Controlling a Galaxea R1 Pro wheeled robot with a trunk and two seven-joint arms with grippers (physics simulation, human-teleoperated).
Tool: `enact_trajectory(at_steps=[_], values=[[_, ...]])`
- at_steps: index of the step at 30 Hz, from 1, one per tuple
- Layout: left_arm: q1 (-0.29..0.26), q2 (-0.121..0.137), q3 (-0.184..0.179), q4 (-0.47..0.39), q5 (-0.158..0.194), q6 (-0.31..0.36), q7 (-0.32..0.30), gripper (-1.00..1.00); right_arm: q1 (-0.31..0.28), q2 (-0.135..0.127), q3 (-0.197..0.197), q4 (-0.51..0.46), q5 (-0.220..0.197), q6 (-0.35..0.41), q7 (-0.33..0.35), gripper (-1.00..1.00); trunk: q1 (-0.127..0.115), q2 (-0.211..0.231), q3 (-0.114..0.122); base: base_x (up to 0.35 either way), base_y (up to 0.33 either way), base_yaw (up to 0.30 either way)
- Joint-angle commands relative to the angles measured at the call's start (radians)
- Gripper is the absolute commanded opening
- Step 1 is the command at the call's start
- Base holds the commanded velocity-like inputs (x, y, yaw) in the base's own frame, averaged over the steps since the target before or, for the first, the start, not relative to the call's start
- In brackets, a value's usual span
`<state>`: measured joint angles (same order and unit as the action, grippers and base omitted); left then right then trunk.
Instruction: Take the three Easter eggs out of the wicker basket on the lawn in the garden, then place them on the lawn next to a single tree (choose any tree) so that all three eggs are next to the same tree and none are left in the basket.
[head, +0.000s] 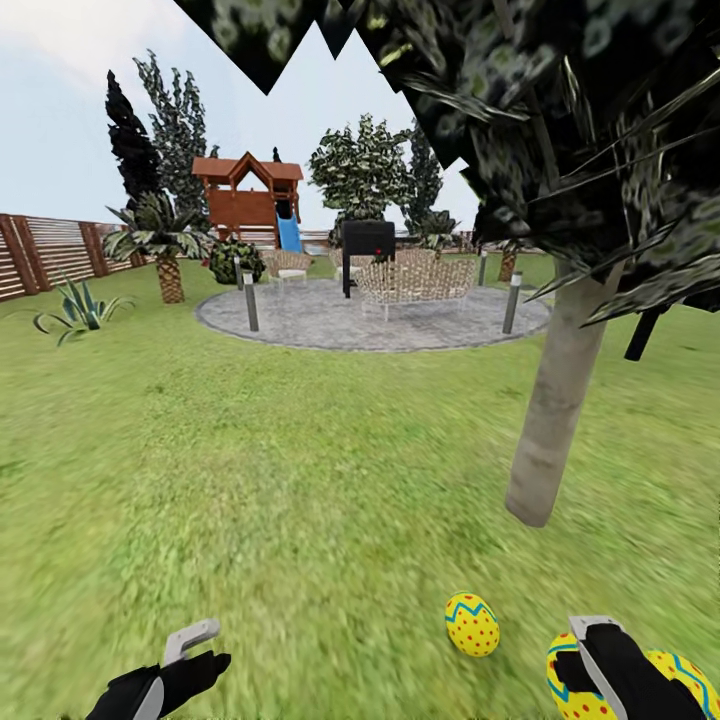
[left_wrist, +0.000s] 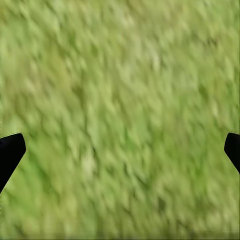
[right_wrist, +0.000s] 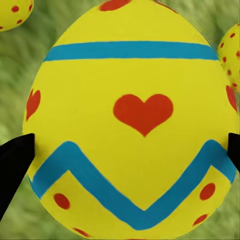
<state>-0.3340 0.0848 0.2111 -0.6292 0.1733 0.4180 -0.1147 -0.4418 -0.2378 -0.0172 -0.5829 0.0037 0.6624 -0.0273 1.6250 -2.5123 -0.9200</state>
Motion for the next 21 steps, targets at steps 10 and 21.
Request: enact_trajectory(at_steps=[10, 21], values=[[0.000, 0.000, 0.004, -0.001, 0.005, 0.007, -0.003, 1.00, 0.000, 0.002, -0.001, -0.002, 0.001, 0.005, -0.002, -1.00, 0.004, -0.003, -0.040, 0.000, 0.000, 0.000], [0.000, 0.000, 0.004, -0.001, 0.005, 0.007, -0.003, 1.00, 0.000, 0.003, -0.003, -0.002, -0.001, 0.006, -0.002, -1.00, 0.009, -0.005, -0.082, 0.000, 0.000, 0.000]])
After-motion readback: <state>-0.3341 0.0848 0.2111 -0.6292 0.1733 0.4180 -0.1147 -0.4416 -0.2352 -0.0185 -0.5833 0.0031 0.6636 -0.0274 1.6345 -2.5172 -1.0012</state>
